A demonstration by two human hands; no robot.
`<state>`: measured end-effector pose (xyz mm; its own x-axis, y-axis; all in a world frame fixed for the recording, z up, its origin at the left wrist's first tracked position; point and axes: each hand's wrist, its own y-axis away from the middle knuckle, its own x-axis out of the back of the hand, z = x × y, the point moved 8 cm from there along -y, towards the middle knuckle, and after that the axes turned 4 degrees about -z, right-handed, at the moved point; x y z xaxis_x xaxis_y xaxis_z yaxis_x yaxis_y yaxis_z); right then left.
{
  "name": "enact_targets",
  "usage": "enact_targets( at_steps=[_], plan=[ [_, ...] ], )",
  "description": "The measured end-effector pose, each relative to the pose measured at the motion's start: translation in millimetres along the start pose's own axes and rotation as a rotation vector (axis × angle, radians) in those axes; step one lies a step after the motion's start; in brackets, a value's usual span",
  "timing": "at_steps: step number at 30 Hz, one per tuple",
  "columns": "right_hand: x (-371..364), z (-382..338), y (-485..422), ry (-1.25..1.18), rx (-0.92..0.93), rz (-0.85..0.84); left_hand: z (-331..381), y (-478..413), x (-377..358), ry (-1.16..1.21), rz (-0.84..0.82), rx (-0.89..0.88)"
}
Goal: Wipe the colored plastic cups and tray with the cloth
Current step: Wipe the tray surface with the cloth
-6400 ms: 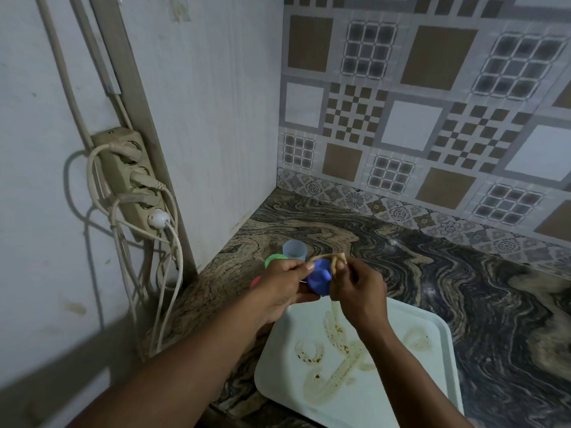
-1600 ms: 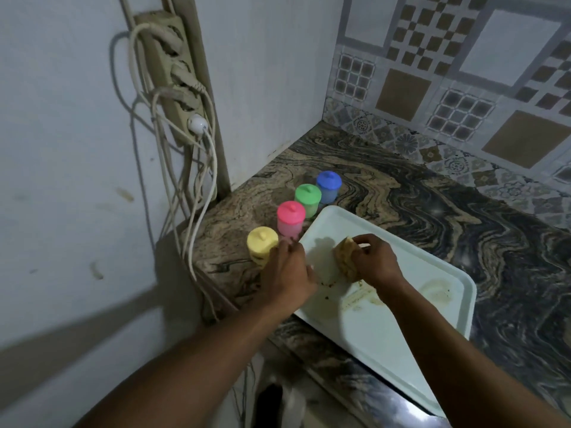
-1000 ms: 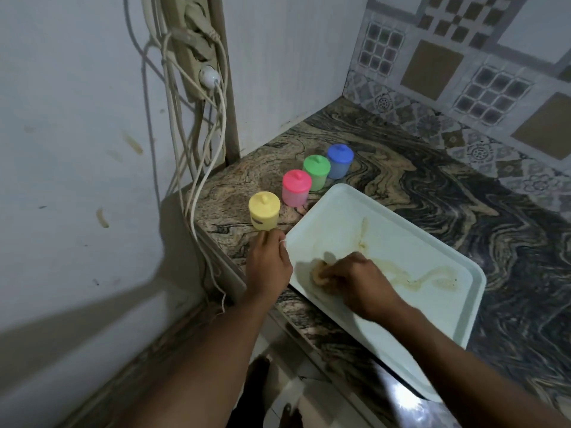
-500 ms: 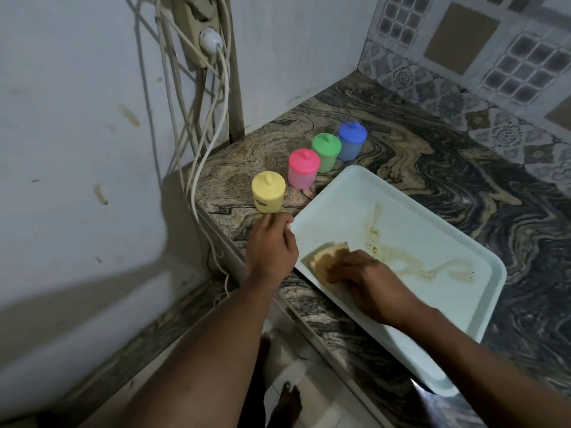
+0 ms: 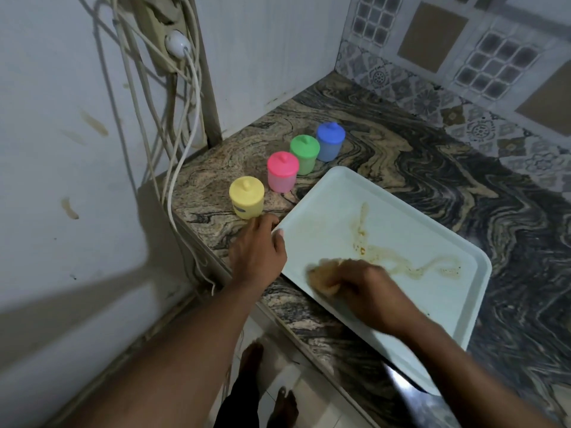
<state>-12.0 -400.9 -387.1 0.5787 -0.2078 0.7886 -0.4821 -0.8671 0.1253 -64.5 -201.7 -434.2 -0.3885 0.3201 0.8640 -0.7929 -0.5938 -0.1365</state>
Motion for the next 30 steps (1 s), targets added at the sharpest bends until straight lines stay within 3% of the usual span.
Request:
enact_targets(
  at_steps=[3,5,10,15,19,24,27,30],
  plan=[
    [68,47,-21,0.044,-0.215,0.322,8,-12,-12,-0.041,-0.122,0.129],
    [99,85,-48,0.075,-0.372,0.42,14,-17,-14,-0.119,-0.134,0.172],
    [70,111,-96,0.29,-0.425,0.229,23,-11,-16,-0.176,-0.021,0.078],
    [14,57,-13,0.296,-0.313,0.245,22,-11,-16,-0.17,0.008,0.106],
    [-6,19,38,0.203,-0.234,0.135,20,-11,-17,-0.176,0.001,0.129],
    [69,77,-27,0.154,-0.453,0.446,14,-7,-16,-0.041,0.058,0.14],
    [45,85,-42,0.208,-0.533,0.37,12,-6,-15,-0.008,0.065,0.161],
    [-3,32,-20,0.248,-0.351,0.271,14,-7,-14,-0.032,0.06,0.158]
  ],
)
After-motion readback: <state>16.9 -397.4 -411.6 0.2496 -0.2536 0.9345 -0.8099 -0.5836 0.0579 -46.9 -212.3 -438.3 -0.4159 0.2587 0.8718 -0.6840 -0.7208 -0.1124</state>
